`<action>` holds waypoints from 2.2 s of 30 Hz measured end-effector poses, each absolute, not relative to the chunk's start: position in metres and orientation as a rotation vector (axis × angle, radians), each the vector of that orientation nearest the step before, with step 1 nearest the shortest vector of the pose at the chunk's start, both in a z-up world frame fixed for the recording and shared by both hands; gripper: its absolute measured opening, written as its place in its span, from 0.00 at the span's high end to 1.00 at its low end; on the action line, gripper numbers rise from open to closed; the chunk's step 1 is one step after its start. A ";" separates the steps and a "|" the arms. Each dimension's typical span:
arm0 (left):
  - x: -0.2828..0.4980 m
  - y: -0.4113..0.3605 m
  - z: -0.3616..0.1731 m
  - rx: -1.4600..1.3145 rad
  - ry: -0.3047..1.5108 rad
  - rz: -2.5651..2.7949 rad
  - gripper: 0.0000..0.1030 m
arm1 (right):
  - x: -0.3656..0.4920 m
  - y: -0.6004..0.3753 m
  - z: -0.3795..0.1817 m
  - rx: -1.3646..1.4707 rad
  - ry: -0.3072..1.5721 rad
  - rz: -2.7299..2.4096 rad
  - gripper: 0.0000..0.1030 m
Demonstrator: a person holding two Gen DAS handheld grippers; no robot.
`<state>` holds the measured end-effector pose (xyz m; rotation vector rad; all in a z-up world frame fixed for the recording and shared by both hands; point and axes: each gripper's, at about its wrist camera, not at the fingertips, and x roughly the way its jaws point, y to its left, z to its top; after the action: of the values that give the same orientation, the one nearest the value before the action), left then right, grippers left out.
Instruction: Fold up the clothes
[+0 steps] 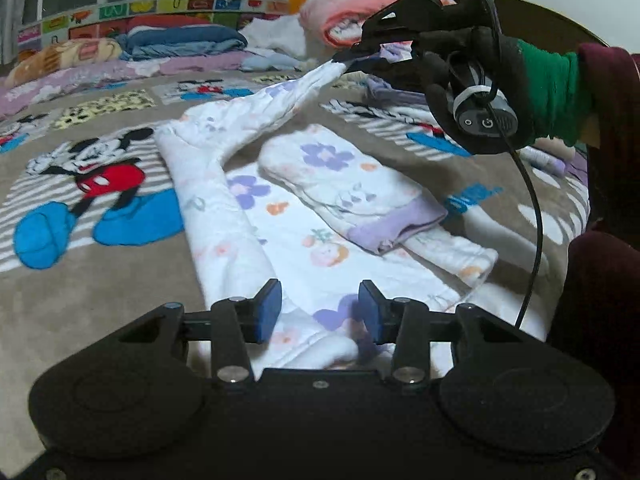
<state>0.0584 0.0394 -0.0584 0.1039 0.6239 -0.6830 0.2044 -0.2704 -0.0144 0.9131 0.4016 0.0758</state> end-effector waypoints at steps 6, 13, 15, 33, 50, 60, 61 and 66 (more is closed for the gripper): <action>0.061 0.059 -0.049 0.008 0.597 -0.785 0.58 | 0.213 -0.281 -0.035 0.893 0.462 0.053 0.88; 0.082 0.131 -0.030 -0.168 0.502 -0.679 0.58 | 0.212 -0.288 -0.054 0.915 0.478 0.052 0.88; 0.087 0.134 -0.032 -0.139 0.506 -0.644 0.60 | 0.211 -0.290 -0.058 0.924 0.480 0.053 0.88; 0.112 0.080 -0.043 0.027 0.574 -0.797 0.62 | 0.159 -0.281 -0.062 1.007 0.413 0.108 0.89; 0.243 0.074 -0.033 -0.127 0.471 -0.551 0.68 | 0.128 -0.270 -0.091 1.097 0.431 0.123 0.89; 0.302 0.037 -0.058 -0.085 0.619 -0.599 0.67 | 0.118 -0.258 -0.102 0.997 0.422 0.109 0.89; 0.306 0.032 -0.063 -0.058 0.650 -0.586 0.66 | 0.117 -0.257 -0.102 0.984 0.424 0.110 0.89; 0.308 0.032 -0.067 -0.052 0.670 -0.583 0.65 | 0.118 -0.261 -0.106 0.977 0.442 0.121 0.83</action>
<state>0.3082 0.0316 -0.0674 -0.0522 0.6696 -0.5829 0.1176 -0.2608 -0.1061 0.9768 0.4422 0.1212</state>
